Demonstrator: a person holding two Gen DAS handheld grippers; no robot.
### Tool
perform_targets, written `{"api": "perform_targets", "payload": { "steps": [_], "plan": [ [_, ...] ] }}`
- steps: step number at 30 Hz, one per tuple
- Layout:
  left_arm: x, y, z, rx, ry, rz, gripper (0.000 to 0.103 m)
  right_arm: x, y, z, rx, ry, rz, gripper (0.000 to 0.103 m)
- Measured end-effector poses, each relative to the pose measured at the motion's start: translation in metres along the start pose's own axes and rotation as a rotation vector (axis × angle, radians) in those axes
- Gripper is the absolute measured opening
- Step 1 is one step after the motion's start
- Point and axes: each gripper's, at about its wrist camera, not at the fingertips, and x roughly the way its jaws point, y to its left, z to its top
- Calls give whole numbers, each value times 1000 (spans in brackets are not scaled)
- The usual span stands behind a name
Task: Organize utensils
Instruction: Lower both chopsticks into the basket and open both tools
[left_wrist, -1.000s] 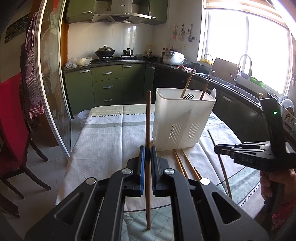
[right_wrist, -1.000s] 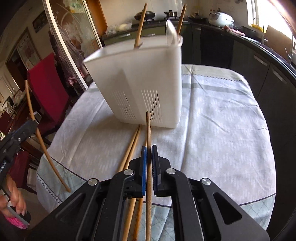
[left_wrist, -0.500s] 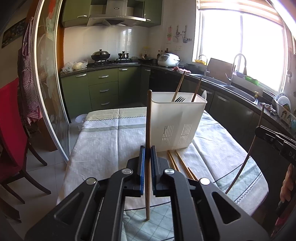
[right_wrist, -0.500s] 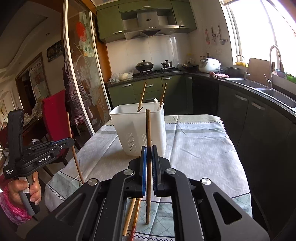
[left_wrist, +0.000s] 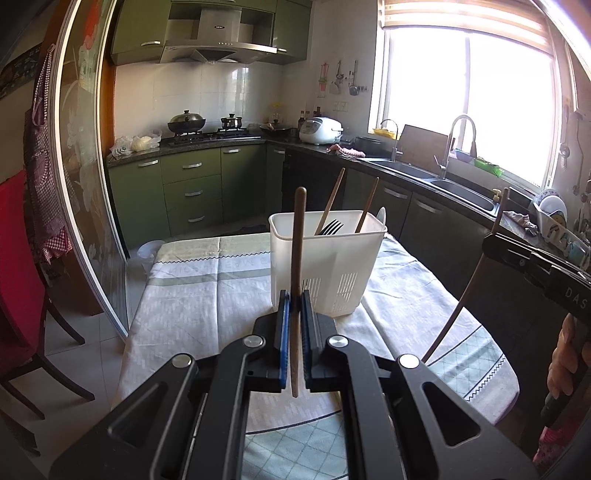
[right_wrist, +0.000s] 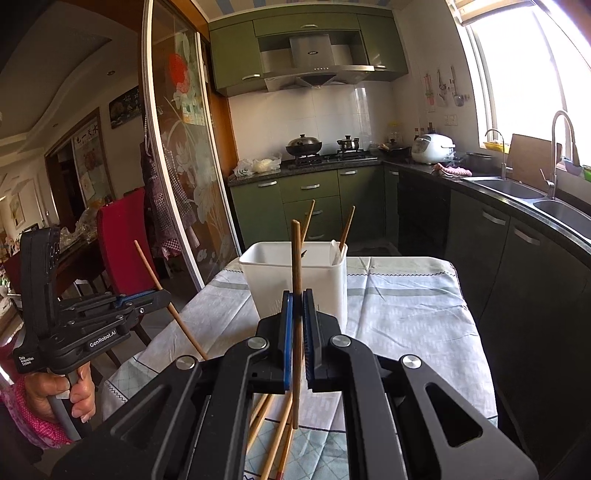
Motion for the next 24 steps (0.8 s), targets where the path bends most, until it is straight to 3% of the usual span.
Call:
{"api": "perform_targets", "payload": {
  "steps": [7, 16, 24],
  "plan": [
    [-4, -6, 24, 6, -27, -35, 6, -4, 5, 40, -4, -44, 38, 6],
    [-24, -18, 93, 50, -146, -45, 6, -6, 4, 111, -14, -150, 46, 6],
    [-11, -25, 148, 64, -244, -2, 6, 29, -4, 157, -41, -235, -49, 6]
  ]
}}
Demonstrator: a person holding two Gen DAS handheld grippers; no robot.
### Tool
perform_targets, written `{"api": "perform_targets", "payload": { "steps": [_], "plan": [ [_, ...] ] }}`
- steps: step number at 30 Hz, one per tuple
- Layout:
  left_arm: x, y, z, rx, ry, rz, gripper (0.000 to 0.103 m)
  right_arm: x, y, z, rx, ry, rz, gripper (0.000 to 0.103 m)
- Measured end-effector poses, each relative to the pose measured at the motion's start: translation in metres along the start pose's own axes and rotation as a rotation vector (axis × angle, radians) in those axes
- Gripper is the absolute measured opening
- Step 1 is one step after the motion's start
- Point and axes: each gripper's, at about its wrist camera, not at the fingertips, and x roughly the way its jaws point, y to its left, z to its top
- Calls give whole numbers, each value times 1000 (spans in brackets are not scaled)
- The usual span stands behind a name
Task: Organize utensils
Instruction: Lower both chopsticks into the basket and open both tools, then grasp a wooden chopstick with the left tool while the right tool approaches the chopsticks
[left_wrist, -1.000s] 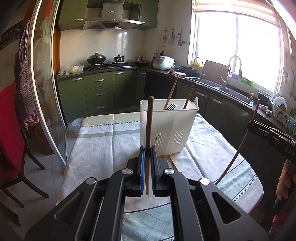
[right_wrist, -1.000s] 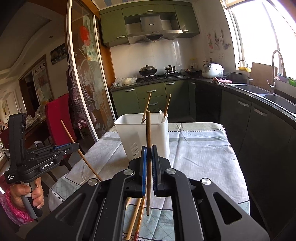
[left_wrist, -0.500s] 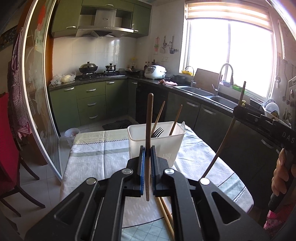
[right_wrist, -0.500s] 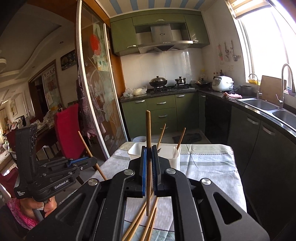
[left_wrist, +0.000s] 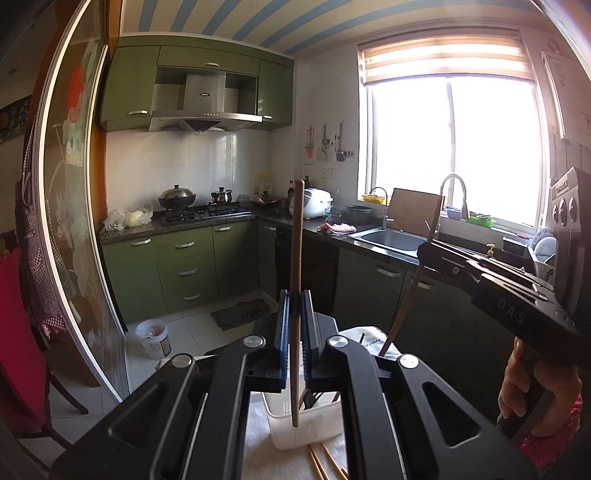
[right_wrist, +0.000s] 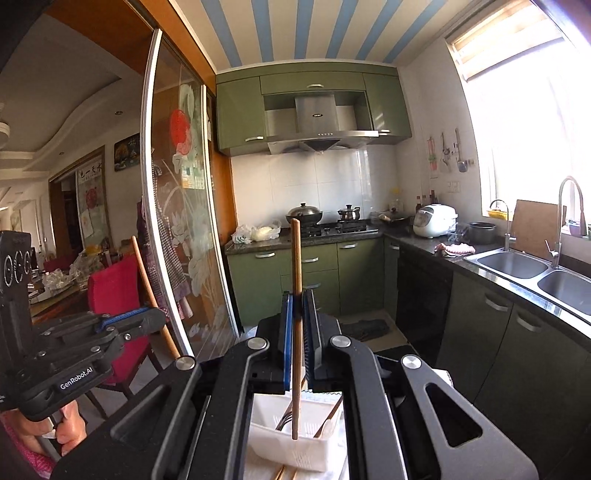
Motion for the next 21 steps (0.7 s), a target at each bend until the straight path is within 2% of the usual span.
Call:
{"api": "perform_targets", "payload": {
  "steps": [3, 8, 13, 15, 17, 19, 21],
  "plan": [
    [25, 2, -2, -12, 16, 14, 6, 27, -9, -8, 5, 36, -30, 6],
    [70, 7, -26, -24, 99, 27, 6, 69, -22, -43, 20, 137, -40, 6],
    [98, 10, -52, -14, 198, 38, 7, 84, -27, -64, 29, 189, -32, 6],
    [99, 14, -59, -16, 210, 40, 12, 87, -29, -67, 34, 196, -30, 7],
    [96, 17, -59, -20, 203, 49, 24, 86, -30, -67, 35, 198, -30, 8],
    [90, 19, -58, -23, 191, 52, 31, 85, -29, -64, 36, 193, -31, 12],
    [83, 21, -56, -25, 186, 49, 32, 77, -29, -63, 42, 183, -29, 13]
  ]
}}
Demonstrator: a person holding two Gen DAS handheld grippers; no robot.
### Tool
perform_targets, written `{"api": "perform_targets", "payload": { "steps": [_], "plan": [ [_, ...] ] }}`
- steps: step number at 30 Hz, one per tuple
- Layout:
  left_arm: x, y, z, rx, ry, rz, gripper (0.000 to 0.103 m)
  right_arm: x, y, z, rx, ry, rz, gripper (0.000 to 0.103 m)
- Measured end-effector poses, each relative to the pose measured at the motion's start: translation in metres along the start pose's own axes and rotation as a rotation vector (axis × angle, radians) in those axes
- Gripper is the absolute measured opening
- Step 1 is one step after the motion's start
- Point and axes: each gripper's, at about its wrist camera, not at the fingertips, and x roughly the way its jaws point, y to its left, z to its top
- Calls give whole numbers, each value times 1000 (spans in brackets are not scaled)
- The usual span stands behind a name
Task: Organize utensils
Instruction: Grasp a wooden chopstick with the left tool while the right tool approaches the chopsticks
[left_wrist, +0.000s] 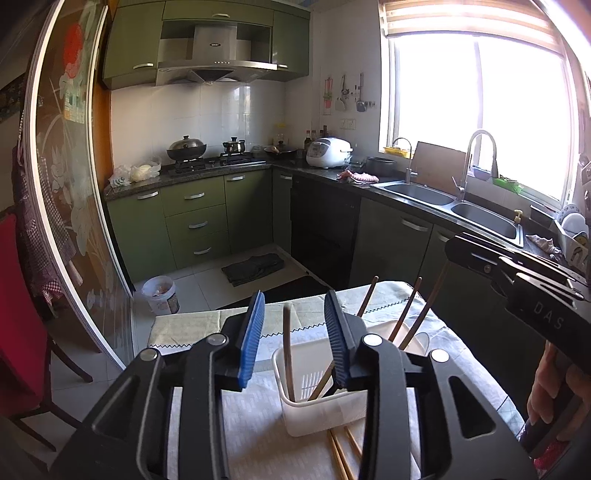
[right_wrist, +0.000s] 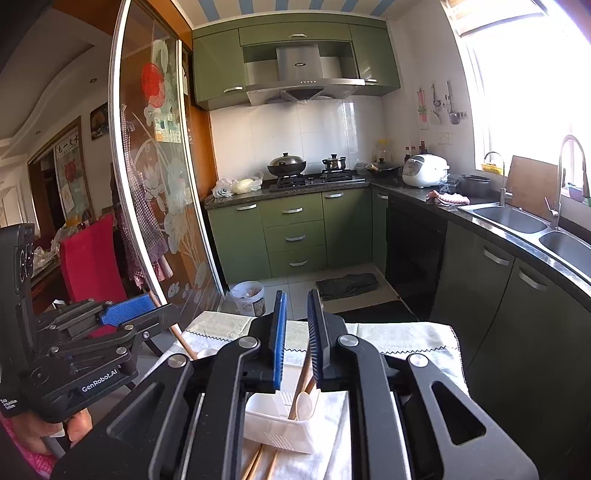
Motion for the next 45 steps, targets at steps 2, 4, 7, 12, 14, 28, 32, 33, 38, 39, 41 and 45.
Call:
{"api": "perform_targets", "payload": {
  "steps": [2, 4, 7, 12, 14, 28, 32, 33, 38, 39, 41, 45],
  "plan": [
    [-9, 0, -3, -7, 12, -8, 36, -15, -1, -1, 14, -19, 13, 13],
    [-15, -1, -10, -16, 46, -23, 41, -36, -3, -6, 22, -40, 15, 15],
    [-17, -3, -34, -18, 146, -40, 41, -68, -8, -26, 37, -49, 7, 24],
    [10, -14, -100, -12, 397, -73, 41, -101, -24, -76, 84, 6, 0, 24],
    [23, -18, -125, -8, 470, -79, 31, -107, -30, -97, 113, 44, 5, 24],
    [73, -36, -183, -49, 623, -66, 19, -135, -67, -177, 254, 151, 30, 32],
    [75, -40, -186, -43, 634, -44, 18, -140, -72, -176, 265, 146, 36, 32],
    [76, -41, -187, -42, 637, -38, 18, -141, -73, -177, 268, 145, 38, 32],
    [80, -42, -188, -53, 667, -37, 18, -139, -78, -173, 284, 145, 47, 32],
    [80, -42, -188, -56, 669, -41, 17, -139, -79, -175, 288, 146, 49, 32],
    [81, -41, -186, -84, 673, -60, 17, -141, -80, -174, 296, 148, 49, 32],
    [78, -39, -179, -103, 649, -63, 18, -142, -84, -176, 307, 149, 49, 32]
  ]
}}
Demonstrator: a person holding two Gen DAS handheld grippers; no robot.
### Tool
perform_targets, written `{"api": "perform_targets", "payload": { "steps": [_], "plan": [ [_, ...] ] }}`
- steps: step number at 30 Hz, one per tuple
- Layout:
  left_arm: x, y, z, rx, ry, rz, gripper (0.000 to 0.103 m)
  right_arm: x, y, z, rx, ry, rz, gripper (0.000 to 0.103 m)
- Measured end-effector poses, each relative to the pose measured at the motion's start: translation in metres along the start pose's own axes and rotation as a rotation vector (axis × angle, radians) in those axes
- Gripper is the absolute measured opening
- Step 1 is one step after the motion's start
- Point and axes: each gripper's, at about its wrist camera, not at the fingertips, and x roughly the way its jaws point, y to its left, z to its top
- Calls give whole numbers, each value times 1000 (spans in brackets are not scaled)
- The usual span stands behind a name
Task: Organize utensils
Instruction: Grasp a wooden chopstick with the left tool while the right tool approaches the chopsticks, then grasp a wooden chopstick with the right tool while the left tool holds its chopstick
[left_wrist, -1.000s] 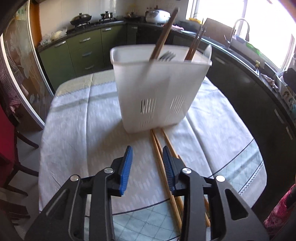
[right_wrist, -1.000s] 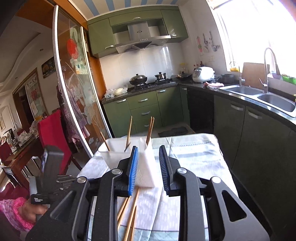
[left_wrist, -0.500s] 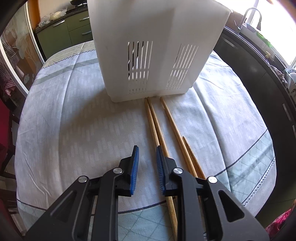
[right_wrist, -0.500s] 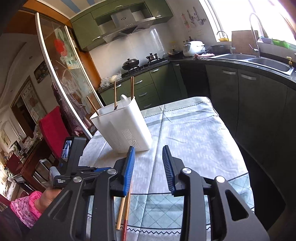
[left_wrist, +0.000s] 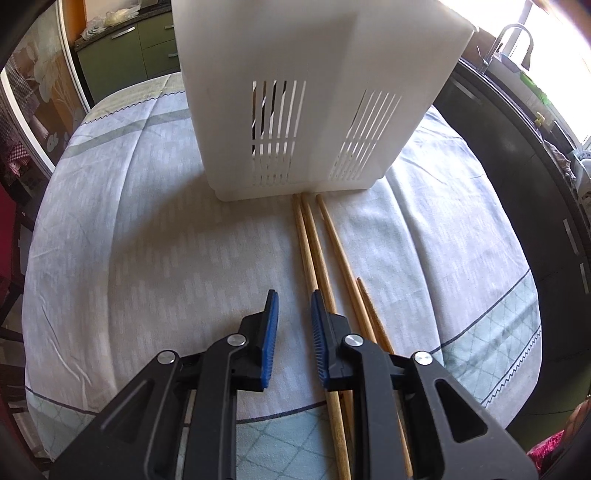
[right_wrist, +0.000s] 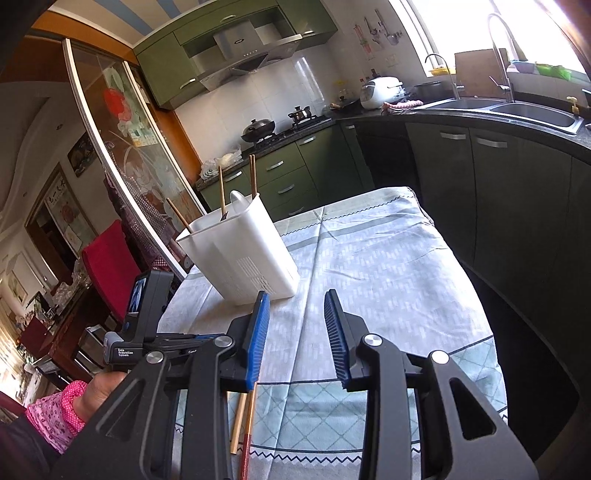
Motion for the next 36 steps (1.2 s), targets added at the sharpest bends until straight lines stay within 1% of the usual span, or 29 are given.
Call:
{"api": "perform_targets", "payload": {
  "steps": [2, 6, 13, 15, 16, 18, 21, 23, 28, 32, 36],
  "plan": [
    [-3, 1, 0, -6, -3, -8, 18, 0, -1, 1, 2, -1, -2, 32],
    [-3, -4, -3, 12, 16, -17, 18, 2, -2, 0, 6, 3, 5, 32],
    [6, -13, -5, 35, 49, -4, 18, 4, 0, 0, 4, 16, 10, 32],
    [7, -16, -5, 47, 52, 12, 18, 5, 1, 0, 1, 19, 10, 32],
    [8, -18, -3, 49, 55, 15, 17, 6, 2, 0, -2, 23, 9, 32],
    [8, -18, -3, 53, 59, 21, 11, 10, 4, -1, -10, 39, 10, 32],
    [6, -13, -7, 40, 63, 7, 9, 23, 11, -5, -39, 96, 15, 37],
    [2, -4, -12, 37, 60, 3, 9, 35, 19, -8, -68, 141, 21, 37],
    [-8, 21, -28, 26, 40, 10, 9, 80, 55, -28, -226, 280, 9, 37],
    [-15, 37, -42, 15, 32, 18, 9, 121, 74, -51, -309, 388, -32, 37],
    [-22, 55, -48, 3, 27, 12, 9, 149, 81, -65, -358, 440, -88, 34]
  ]
}}
